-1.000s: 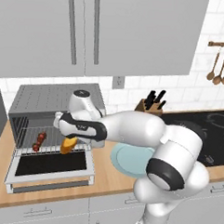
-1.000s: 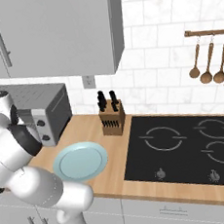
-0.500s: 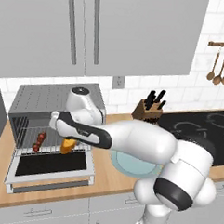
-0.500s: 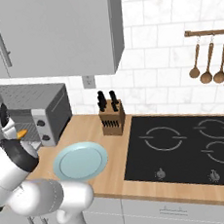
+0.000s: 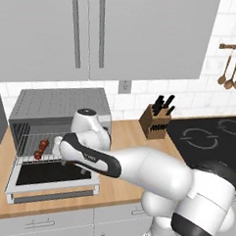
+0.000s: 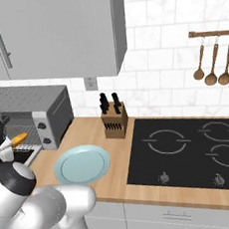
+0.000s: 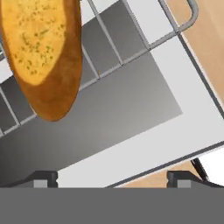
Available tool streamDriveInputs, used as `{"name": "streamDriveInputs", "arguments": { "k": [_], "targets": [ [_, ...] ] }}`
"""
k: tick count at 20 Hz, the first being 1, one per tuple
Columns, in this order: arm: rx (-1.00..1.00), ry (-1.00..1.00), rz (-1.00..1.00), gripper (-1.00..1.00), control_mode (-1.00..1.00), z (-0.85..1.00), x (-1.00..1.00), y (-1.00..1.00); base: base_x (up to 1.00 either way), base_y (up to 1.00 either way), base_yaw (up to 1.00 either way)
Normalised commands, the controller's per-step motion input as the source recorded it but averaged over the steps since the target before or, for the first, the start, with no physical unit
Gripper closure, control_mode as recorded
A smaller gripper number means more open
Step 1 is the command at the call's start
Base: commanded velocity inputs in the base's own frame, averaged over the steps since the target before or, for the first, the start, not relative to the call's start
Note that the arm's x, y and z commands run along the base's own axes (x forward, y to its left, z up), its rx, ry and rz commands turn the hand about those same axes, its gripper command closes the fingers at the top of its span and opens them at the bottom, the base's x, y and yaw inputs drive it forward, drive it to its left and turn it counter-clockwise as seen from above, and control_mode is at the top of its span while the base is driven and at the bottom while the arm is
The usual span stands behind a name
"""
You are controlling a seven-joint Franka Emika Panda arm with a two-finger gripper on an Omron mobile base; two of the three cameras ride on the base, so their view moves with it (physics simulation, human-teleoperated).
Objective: Pick up the kebab skewer and baguette bread, and place them inside the toaster oven. Close the toaster oven door and start by setting the timer.
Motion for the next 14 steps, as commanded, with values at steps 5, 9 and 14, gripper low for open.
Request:
{"name": "streamDriveInputs", "arguments": {
  "k": [5,9,14],
  "targets": [
    [-0.04,0.09,0.02,-1.00,-1.00,-0.70,-0.05,0.09,0.00,0.00,0.00],
    [-0.04,0.01,0.00,-1.00,-1.00,-0.29,0.42,0.04,0.00,0.00,0.00],
    [-0.07,0.00,0.00,-1.00,-1.00,-0.03,0.47,0.00,0.00,0.00,0.00]
  ]
}}
